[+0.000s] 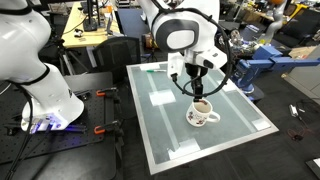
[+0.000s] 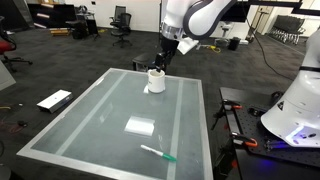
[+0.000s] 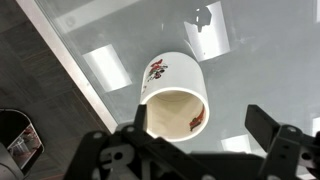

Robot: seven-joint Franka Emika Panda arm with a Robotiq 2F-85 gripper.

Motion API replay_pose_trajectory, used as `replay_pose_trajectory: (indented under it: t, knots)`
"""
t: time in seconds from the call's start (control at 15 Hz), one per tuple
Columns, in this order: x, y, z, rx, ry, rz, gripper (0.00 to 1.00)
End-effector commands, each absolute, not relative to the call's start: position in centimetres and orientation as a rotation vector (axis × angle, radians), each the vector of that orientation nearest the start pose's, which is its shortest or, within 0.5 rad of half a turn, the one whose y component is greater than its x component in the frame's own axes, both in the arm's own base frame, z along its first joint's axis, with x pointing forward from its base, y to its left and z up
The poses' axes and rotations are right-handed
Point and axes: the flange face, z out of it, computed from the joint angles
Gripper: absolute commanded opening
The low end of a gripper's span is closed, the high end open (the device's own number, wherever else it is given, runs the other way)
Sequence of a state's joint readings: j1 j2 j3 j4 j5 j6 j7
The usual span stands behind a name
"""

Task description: Slid the white mug to the left side of the table

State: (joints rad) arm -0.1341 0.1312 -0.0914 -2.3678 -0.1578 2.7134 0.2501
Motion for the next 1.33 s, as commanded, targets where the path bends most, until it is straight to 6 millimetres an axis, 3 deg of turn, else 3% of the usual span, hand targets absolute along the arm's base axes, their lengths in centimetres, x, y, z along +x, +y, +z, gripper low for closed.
replay_pose_trajectory:
  t: [0.0, 0.33, 0.8, 1.27]
  knots:
    - [51.7, -11.3, 28.9, -3.169, 0.520, -0.350, 1.00]
    - [51.6, -11.4, 28.5, -3.171, 0.521, -0.342, 1.00]
    - [54.9, -10.9, 26.5, -3.160, 0.511, -0.317, 1.00]
    - [57.8, -10.6, 24.4, -3.158, 0.350, -0.284, 1.00]
